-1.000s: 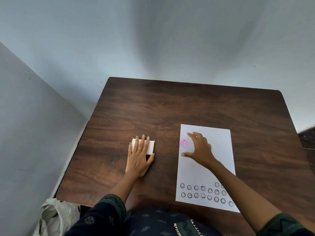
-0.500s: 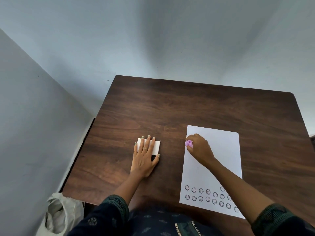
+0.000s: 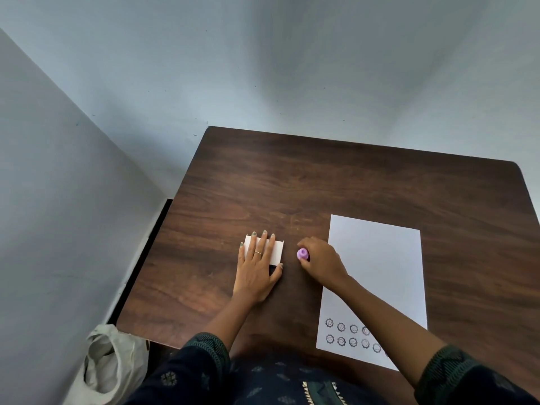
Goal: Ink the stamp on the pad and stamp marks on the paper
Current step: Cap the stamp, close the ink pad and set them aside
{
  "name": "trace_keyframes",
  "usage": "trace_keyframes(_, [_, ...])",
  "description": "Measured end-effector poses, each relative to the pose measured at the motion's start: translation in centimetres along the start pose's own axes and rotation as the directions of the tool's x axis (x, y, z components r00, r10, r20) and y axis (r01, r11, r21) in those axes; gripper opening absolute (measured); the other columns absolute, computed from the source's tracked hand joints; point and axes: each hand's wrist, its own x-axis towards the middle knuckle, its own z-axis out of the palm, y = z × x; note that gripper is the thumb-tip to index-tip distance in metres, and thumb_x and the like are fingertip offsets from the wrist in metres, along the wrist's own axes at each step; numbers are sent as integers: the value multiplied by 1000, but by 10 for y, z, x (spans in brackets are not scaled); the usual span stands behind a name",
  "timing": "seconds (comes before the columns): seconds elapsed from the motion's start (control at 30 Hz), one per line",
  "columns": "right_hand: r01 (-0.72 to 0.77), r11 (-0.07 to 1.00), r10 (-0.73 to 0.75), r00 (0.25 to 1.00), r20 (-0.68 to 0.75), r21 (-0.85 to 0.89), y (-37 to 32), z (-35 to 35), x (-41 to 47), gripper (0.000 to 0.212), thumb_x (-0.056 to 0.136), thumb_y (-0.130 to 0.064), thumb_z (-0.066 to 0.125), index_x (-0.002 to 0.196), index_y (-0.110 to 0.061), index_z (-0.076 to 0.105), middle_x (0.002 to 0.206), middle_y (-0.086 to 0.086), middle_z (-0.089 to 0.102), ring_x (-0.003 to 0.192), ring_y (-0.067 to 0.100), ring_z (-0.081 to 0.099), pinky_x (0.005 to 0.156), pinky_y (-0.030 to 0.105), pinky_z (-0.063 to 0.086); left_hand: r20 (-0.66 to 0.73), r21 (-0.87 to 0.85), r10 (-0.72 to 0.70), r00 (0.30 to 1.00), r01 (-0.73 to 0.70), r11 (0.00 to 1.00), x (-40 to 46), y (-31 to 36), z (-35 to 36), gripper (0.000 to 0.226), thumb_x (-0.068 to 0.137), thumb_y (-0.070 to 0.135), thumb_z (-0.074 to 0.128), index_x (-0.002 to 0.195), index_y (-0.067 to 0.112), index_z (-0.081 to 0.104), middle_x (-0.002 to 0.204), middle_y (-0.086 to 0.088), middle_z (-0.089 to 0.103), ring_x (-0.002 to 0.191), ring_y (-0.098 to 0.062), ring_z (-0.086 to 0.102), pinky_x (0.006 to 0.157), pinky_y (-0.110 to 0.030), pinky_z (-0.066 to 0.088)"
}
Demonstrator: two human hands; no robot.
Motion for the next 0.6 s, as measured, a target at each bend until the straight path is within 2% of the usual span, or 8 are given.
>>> trace_keyframes(0.3, [7,1000,-7,1000,12,-18,0,-1,-2,20,86,-19,52,99,-9,63,102,10,68,89,20,61,78,31,53,-4,-15,-3,1000,3,1000,-2,3,-2,70,95,50,30,151,24,-3,161,0,-4,147,-22,-13,117,-45,-6])
trace_keyframes(0.5, [4,1000,-3,998,56,-16,0,-4,-3,34,82,-25,61,114,-12,58,115,8,65,100,20,60,84,25,47,4,-3,0,1000,0,1000,-2,3,-5,70,95,51,28,151,25,-5,161,1,-6,147,-22,-14,117,-44,-7])
trace_keyframes(0.6, [-1,999,2,1000,26,-32,1,-7,-6,36,81,-34,61,111,-15,59,114,4,65,99,16,58,84,25,49,-14,-9,-5,1000,5,1000,-3,4,-8,70,94,53,28,151,25,0,161,1,0,147,-21,-10,117,-43,-6])
